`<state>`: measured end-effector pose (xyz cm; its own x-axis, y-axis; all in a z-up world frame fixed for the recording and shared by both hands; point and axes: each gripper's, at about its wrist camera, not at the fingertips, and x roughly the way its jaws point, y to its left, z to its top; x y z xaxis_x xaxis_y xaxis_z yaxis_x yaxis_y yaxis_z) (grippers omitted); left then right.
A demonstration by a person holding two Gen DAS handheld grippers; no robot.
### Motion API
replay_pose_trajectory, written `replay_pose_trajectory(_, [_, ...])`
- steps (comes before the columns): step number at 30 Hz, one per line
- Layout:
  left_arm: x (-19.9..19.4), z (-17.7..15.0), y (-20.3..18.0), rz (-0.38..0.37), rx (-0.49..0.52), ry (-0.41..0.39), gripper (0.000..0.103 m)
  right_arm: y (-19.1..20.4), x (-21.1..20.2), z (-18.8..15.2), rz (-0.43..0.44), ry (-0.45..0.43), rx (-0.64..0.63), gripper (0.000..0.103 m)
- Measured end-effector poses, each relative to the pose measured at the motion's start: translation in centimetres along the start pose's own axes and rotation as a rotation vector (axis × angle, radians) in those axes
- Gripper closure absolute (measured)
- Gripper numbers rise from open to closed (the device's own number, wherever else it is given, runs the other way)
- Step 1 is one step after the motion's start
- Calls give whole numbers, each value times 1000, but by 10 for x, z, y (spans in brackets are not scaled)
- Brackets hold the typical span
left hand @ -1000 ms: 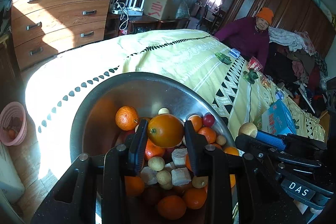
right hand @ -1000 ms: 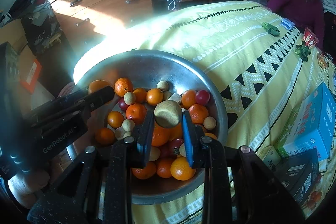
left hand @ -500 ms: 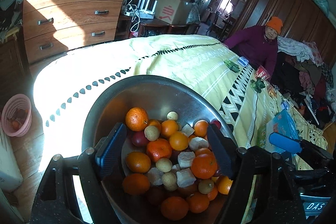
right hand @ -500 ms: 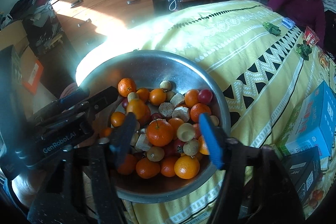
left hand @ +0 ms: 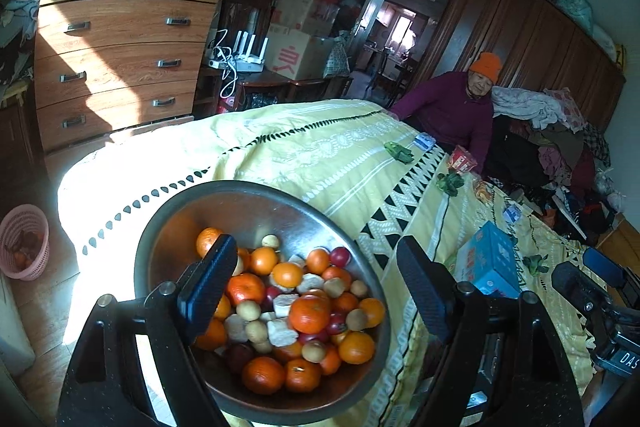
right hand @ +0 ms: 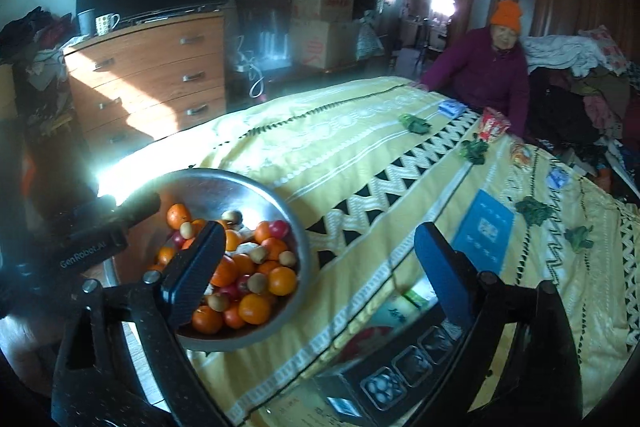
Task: Organize fruits
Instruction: 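Move both open tools back to the fruit cluster on the bed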
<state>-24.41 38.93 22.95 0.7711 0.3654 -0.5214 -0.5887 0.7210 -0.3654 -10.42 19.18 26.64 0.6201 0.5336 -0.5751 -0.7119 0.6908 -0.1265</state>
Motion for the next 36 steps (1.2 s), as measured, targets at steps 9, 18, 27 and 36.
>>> replay_pose_trajectory(9, [-29,-14,-70,-96,67,-21,18,-61,-50,-22,-175,-39,80,1])
replay_pose_trajectory(18, [-49,-32,-140,-175,154,-26,17,-106,-90,-46,-275,-80,131,0])
replay_pose_trajectory(27, [-53,-62,-217,-239,269,-2,13,-164,-114,-85,-326,-75,222,0])
replay_pose_trajectory(36, [-21,-140,-320,-380,491,135,13,-252,-109,-223,-336,89,422,1])
